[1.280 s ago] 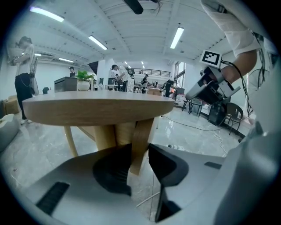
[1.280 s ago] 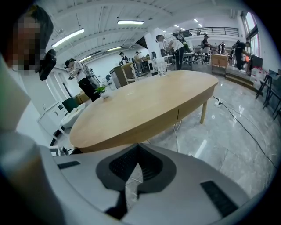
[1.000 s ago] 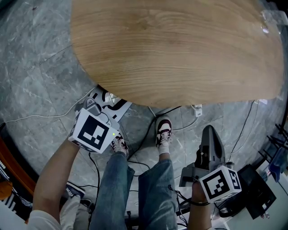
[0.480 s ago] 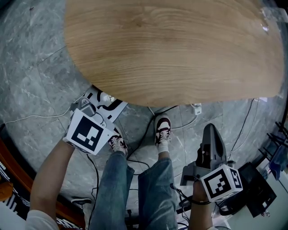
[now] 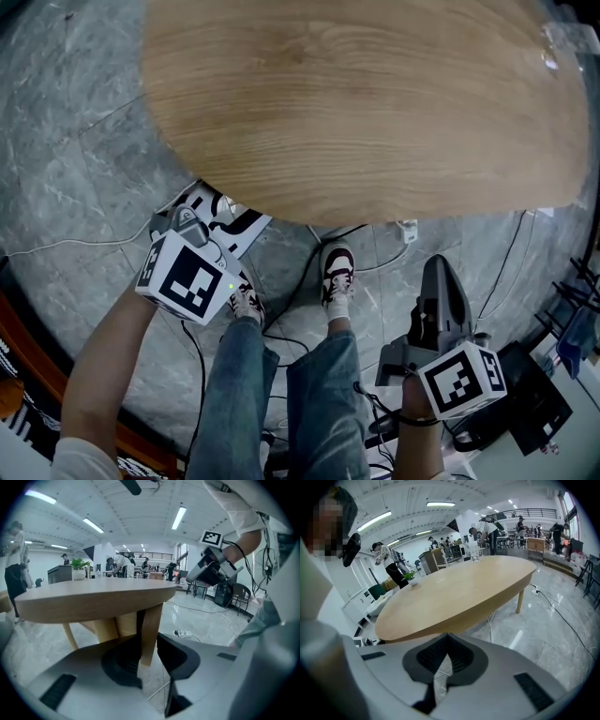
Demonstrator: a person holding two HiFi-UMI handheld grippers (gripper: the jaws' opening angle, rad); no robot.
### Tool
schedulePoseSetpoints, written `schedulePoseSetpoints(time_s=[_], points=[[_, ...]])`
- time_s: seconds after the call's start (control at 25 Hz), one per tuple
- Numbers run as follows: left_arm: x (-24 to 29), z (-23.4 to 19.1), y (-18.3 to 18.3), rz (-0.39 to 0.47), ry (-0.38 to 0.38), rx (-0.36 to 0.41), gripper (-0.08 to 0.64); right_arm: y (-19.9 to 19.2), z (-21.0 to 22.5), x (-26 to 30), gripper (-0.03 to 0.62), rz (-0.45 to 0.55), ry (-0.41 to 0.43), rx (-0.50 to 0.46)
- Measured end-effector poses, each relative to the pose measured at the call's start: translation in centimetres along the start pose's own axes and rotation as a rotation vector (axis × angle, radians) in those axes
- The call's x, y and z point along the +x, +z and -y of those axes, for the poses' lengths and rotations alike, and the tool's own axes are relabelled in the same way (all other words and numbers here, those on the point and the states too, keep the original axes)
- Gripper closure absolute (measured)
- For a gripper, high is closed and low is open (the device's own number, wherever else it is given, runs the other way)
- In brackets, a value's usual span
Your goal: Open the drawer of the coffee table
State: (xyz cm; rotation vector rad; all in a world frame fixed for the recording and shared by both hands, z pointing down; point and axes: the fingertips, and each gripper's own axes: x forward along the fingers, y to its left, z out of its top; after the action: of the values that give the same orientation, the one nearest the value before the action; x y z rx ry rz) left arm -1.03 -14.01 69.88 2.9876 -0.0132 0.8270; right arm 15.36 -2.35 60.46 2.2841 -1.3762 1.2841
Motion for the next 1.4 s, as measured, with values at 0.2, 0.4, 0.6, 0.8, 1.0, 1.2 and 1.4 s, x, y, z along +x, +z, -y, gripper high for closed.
schedulePoseSetpoints(time_s=[0.2, 0.4, 0.6, 0.8, 1.0, 1.2, 1.4], points=[[0.2, 0.2, 0.1, 0.001, -0.001, 0.004, 0.469, -0.5, 0.5, -0.3, 0.592, -0.008, -0.008, -0.001], [0.0, 0.1, 0.0, -0.004, -0.027, 0.02, 0.474, -0.9, 0.2, -0.2, 0.592, -0.011, -0.001, -0.001], [-0.2, 0.6, 0.1, -0.013, -0.056, 0.025, 0.479, -0.7, 0.7, -0.3, 0.592, -0.005, -0.013, 0.001], [-0.5, 1.8, -0.3, -0.01, -0.091, -0.001, 0.479, -1.2, 0.7, 0.1, 0.592, -0.02, -0.017, -0.009], [-0.5, 2.0, -0.3, -0.015, -0.087, -0.008, 0.477, -1.5, 0.4, 0.3, 0.592, -0.024, -0.014, 0.006], [-0.5, 2.2, -0.4, -0.027, -0.108, 0.023, 0.482, -1.5, 0.5, 0.3, 0.592, -0.026, -0.017, 0.001], [-0.9, 3.4, -0.5, -0.044, -0.168, 0.073, 0.489, -1.5, 0.7, 0.1, 0.592, -0.026, -0.022, -0.004]])
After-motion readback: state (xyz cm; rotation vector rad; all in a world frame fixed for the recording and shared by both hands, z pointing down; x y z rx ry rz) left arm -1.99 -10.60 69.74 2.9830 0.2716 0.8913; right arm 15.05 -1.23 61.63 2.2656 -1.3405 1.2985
